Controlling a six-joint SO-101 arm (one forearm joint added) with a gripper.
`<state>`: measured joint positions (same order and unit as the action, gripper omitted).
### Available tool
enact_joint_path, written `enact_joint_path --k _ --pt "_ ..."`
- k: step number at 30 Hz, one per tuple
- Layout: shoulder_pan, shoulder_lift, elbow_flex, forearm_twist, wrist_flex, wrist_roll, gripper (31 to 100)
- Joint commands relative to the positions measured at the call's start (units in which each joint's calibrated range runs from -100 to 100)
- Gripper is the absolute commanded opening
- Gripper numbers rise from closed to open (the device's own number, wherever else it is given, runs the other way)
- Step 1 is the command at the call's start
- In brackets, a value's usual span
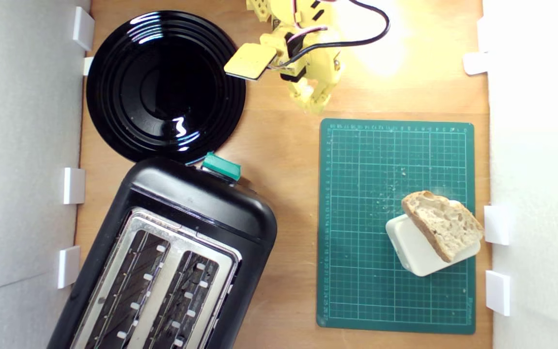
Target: Pick bread and place in toaster
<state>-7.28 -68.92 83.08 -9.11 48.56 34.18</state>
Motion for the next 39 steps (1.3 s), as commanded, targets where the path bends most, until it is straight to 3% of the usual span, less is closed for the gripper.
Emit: enact_joint_path --k 1,5,10,16,22,25,34,39 --pt "-0.62 5.78 -3.41 -2.59 -8.71 0.17 39.1" --pt "-1.02 9.94 -3.32 -4.22 -14.94 -0.1 39.1" --pt "-2.39 14.84 -3.32 -3.04 -21.68 -2.66 39.3" --pt "-8.92 15.84 -3.14 8.02 -23.22 -9.36 38.8" --pt "-10.29 16.84 -2.87 7.93 -24.67 -9.56 39.3" --pt "-11.42 19.25 -2.33 9.02 -32.6 -11.55 39.3" --pt "-11.98 33.06 -2.42 26.51 -53.0 -23.79 39.4" --pt "-11.5 41.22 -2.51 39.75 -64.26 -32.32 39.4"
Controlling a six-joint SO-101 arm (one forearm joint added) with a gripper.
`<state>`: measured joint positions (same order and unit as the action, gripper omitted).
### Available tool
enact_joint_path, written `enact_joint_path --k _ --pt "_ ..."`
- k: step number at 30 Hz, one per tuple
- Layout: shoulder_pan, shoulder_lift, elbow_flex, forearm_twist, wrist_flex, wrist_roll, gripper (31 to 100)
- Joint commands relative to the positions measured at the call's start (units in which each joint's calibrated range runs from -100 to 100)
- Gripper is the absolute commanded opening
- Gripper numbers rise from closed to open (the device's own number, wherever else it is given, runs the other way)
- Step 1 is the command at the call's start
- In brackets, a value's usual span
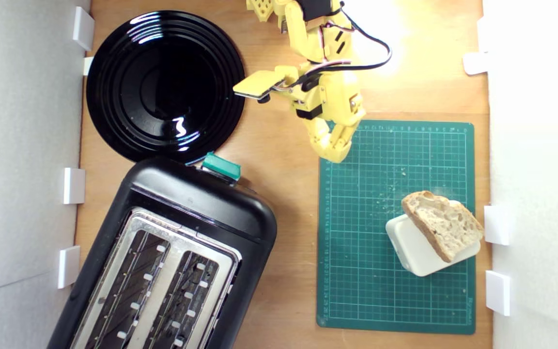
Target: Pick bread and place in toaster
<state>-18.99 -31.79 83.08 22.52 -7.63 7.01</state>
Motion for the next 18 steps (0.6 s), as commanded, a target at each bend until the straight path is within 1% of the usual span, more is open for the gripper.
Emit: enact_joint_path --k 1,3,5,6,9,12,14,18 --pt "0.54 5.67 -2.6 10.84 -10.03 -6.83 39.4" --pt "2.55 8.25 -2.78 17.19 -14.3 -10.39 39.4" --pt "3.84 9.75 -2.96 22.26 -18.14 -13.32 39.4" --pt "4.49 10.16 -3.05 25.35 -20.02 -14.99 39.4" --pt "7.07 10.91 -2.96 32.51 -24.54 -18.39 39.4" --pt "9.4 10.99 -2.96 36.59 -27.87 -21.16 39.4" --pt "10.53 11.16 -3.05 38.13 -29.57 -21.9 39.5" --pt "11.34 15.65 -3.87 38.22 -32.3 -21.69 39.5"
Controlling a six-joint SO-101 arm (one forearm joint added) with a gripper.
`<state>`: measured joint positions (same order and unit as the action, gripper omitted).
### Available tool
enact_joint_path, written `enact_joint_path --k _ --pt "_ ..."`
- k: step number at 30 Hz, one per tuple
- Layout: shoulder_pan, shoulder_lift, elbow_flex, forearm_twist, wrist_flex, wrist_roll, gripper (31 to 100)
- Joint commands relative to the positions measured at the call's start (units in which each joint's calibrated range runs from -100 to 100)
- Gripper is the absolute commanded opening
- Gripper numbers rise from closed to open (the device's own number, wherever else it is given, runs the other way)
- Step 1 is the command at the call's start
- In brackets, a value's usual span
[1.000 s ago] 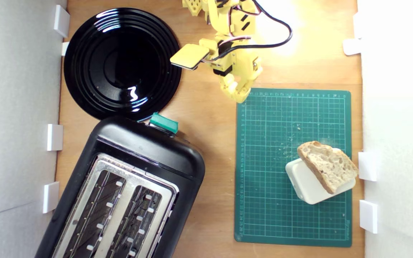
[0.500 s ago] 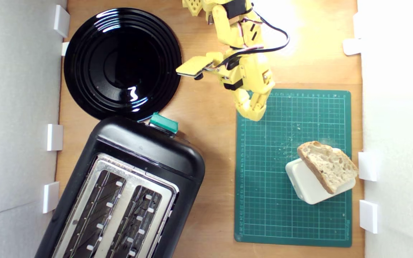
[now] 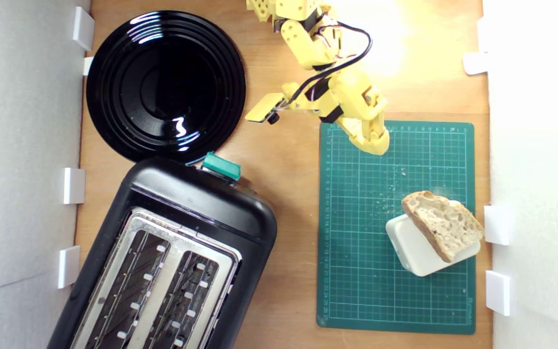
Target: Pick bread and place in toaster
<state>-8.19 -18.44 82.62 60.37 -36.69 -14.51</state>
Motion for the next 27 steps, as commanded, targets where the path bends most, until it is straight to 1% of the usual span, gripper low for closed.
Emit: enact_joint_path --k 1,3,11,13,15,17,22,23,25,27 --pt "0.86 2.88 -3.68 0.37 -3.49 -0.16 39.5" --pt "1.42 4.71 -5.04 0.28 -4.26 -0.16 39.5" --pt "0.94 10.2 -11.21 -0.26 -4.26 -0.11 39.5" --pt "0.3 11.45 -12.39 -1.71 -4.18 -0.11 39.5" --pt "-1.56 14.19 -14.85 -5.16 -4.09 0.73 39.5" --pt "-2.61 15.78 -15.66 -7.06 -4.09 2.04 39.5" --pt "-7.44 20.02 -16.39 -20.21 -4.18 8.52 39.7" --pt "-8.33 20.68 -16.84 -21.93 -4.18 9.15 40.2" --pt "-9.78 22.26 -18.2 -24.56 -4.18 10.36 43.5" --pt "-10.26 23.6 -19.48 -25.83 -4.18 10.57 48.3"
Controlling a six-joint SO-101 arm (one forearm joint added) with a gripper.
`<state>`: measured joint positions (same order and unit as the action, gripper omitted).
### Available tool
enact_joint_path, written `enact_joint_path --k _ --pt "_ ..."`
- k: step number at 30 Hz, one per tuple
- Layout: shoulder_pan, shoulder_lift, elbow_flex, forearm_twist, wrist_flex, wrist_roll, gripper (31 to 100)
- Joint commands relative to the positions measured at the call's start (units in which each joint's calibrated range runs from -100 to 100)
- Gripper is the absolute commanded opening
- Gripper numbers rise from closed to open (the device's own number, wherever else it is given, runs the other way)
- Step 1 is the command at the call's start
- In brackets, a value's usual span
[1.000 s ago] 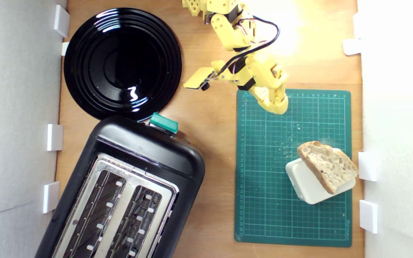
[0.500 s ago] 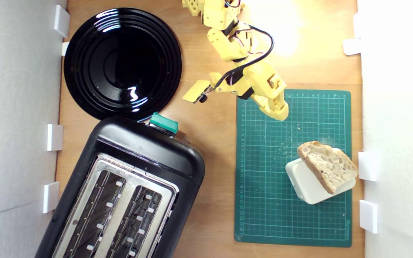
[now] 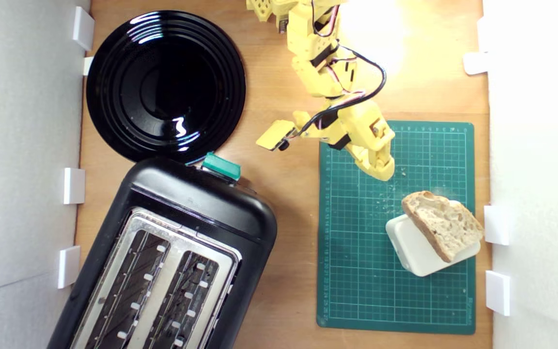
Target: Pick bread and place in toaster
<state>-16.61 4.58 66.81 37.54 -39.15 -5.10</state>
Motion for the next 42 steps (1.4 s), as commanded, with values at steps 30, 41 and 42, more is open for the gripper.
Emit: enact_joint_path --k 30,41,42 --pt "-6.35 5.57 -9.75 -7.44 -1.8 3.5 79.7" --pt "-6.27 5.24 -9.75 -7.44 -4.45 3.66 91.1" --pt "-6.35 5.24 -9.75 -7.44 -4.53 3.66 91.1"
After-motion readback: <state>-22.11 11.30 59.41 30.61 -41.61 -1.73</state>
